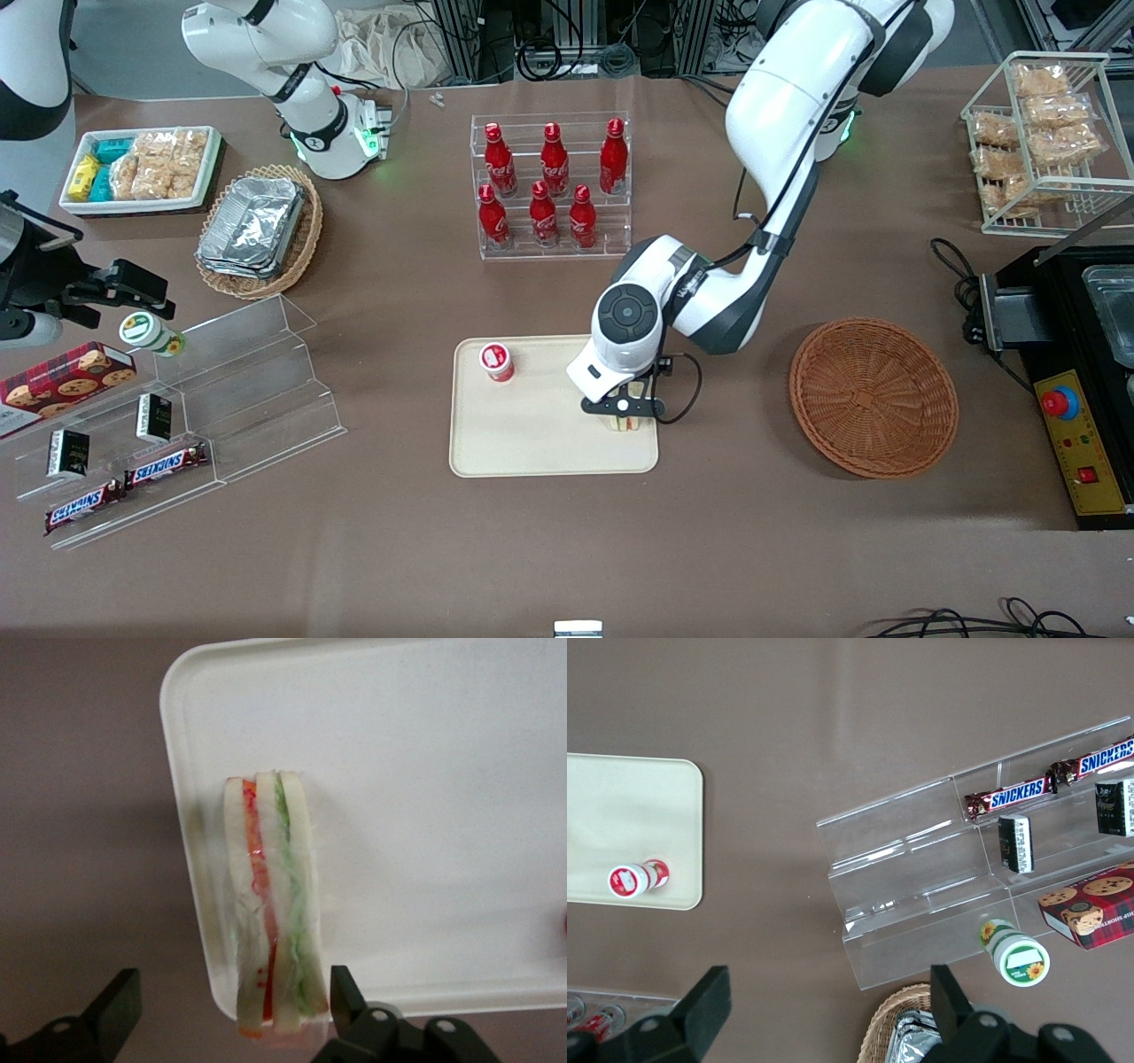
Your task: Place sandwich from basket to tray
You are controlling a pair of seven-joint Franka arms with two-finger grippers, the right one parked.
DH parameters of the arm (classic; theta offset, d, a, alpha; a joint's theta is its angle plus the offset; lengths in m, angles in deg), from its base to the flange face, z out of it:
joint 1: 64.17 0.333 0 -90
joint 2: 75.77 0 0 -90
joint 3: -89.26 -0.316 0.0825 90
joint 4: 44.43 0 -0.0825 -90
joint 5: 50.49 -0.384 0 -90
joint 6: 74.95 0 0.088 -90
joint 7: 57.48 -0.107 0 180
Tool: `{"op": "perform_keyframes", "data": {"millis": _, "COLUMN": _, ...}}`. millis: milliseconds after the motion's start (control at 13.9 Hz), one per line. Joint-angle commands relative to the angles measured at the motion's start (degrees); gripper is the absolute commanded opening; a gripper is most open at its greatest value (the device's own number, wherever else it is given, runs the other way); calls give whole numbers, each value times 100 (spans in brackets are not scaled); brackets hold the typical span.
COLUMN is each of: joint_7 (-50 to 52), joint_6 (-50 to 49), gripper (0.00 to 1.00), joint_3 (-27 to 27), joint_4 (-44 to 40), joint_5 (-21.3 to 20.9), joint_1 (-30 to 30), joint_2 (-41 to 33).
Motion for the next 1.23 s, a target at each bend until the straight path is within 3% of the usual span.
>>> {"op": "perform_keyframes", "data": {"millis": 0, "joint_7": -154, "joint_6": -773, "gripper": 99, "joint_3": -4, "joint_4": 23, "joint_5": -7, "joint_1": 288, "joint_2": -794}}
{"op": "perform_keyframes", "data": {"millis": 289, "joint_7": -1225, "joint_6": -1854, "gripper": 99, "joint_3": -12, "joint_4": 23, "joint_5": 345, "joint_1": 1069, "joint_2": -1683}}
{"op": "perform_keyframes", "data": {"millis": 722, "joint_7": -2411, "joint_6": -2690, "gripper": 99, "joint_3": -83, "joint_4": 14, "joint_5": 81, "joint_1": 2186, "joint_2": -2449}}
{"op": "perform_keyframes", "data": {"millis": 1155, "joint_7": -2668, "joint_6": -2964, "gripper": 99, "joint_3": -118, "joint_4": -12, "joint_5": 46, "joint_1": 3172, "joint_2": -2775}}
